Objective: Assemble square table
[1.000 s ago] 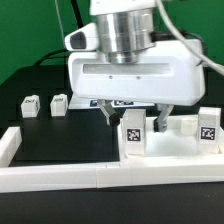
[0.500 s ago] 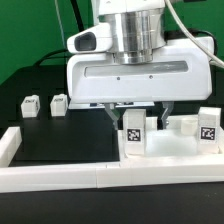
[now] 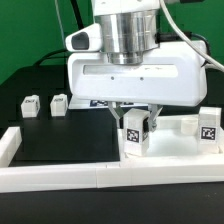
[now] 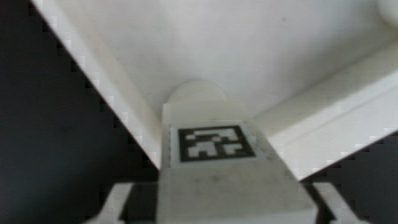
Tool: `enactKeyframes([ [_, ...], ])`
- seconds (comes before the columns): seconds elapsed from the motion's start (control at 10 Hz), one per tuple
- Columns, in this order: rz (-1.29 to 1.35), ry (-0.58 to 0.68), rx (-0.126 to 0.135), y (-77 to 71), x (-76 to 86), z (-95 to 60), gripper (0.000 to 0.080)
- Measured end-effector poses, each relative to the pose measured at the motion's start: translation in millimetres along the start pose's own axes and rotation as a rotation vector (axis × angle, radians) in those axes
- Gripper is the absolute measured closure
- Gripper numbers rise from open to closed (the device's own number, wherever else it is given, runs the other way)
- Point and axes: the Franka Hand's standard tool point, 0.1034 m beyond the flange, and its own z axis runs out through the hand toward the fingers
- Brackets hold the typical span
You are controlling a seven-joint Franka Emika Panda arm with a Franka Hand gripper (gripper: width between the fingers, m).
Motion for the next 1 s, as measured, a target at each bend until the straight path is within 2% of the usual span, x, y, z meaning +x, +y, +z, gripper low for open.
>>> enactKeyframes([
  [0.2,0.400,-0.039,0.010,3.6,-1.9,0.5,0.0506],
  [0.5,0.923,-0.125,0.070,3.6,-2.1,1.3,0.0506],
  [0.6,0.986,-0.128,0.066,3.1,-2.5,1.3,0.0506],
  [0.8,0.858,-0.104,0.068,2.6,-4.5,2.7,0.0506],
  [0.9,0.647,-0.075,0.062,-0.2,-12.9,5.0,0.0314],
  [1.0,0.431,-0.068,0.070,-1.4,-10.0,2.0,0.0314],
])
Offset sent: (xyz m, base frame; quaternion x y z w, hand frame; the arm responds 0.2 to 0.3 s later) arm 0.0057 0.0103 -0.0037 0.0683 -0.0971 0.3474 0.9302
